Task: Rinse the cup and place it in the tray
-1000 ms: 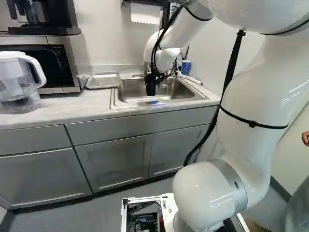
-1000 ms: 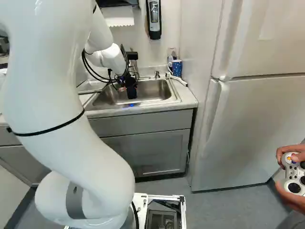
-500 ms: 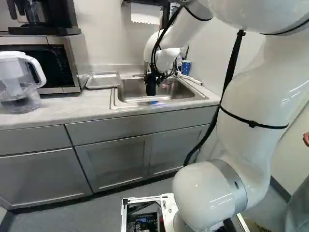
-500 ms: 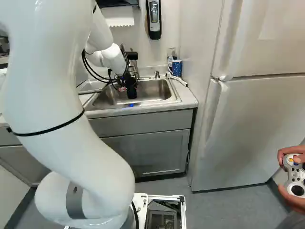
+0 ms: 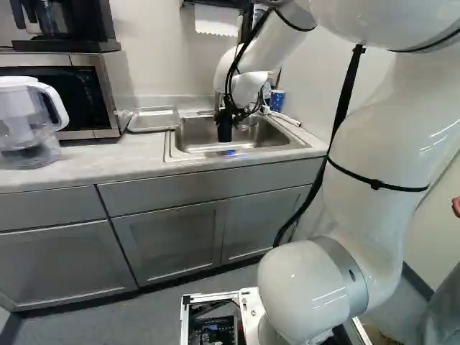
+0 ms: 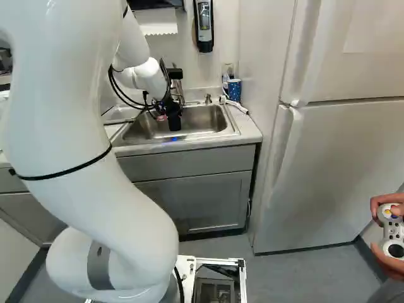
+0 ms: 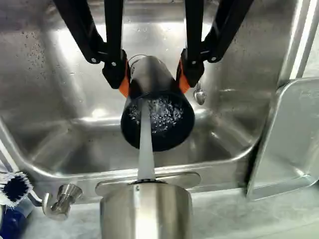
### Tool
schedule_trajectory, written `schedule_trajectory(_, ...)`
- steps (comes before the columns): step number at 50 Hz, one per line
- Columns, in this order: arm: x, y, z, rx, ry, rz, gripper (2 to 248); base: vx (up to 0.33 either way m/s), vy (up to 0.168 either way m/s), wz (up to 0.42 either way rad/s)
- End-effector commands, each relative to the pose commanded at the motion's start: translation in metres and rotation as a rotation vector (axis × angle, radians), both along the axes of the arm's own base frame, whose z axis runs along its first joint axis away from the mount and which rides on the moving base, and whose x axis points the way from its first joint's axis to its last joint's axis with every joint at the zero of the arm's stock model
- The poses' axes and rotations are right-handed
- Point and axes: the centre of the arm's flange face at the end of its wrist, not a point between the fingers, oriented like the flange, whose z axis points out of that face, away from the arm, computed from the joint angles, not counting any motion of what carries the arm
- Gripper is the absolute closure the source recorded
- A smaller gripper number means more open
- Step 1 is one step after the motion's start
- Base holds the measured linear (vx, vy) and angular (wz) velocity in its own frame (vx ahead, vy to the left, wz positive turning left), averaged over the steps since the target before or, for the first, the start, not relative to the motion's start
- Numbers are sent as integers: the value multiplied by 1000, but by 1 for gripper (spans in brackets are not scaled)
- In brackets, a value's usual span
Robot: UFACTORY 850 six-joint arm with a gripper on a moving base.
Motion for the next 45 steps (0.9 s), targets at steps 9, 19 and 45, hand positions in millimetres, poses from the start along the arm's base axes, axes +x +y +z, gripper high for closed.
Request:
schedule_trajectory(9, 0, 0, 0, 0, 0, 0, 136, 0, 0, 0)
schedule_trajectory(19, 0, 0, 0, 0, 0, 0, 136, 0, 0, 0)
schedule_trajectory(45, -1, 26, 0, 0, -1, 48, 136, 0, 0, 0)
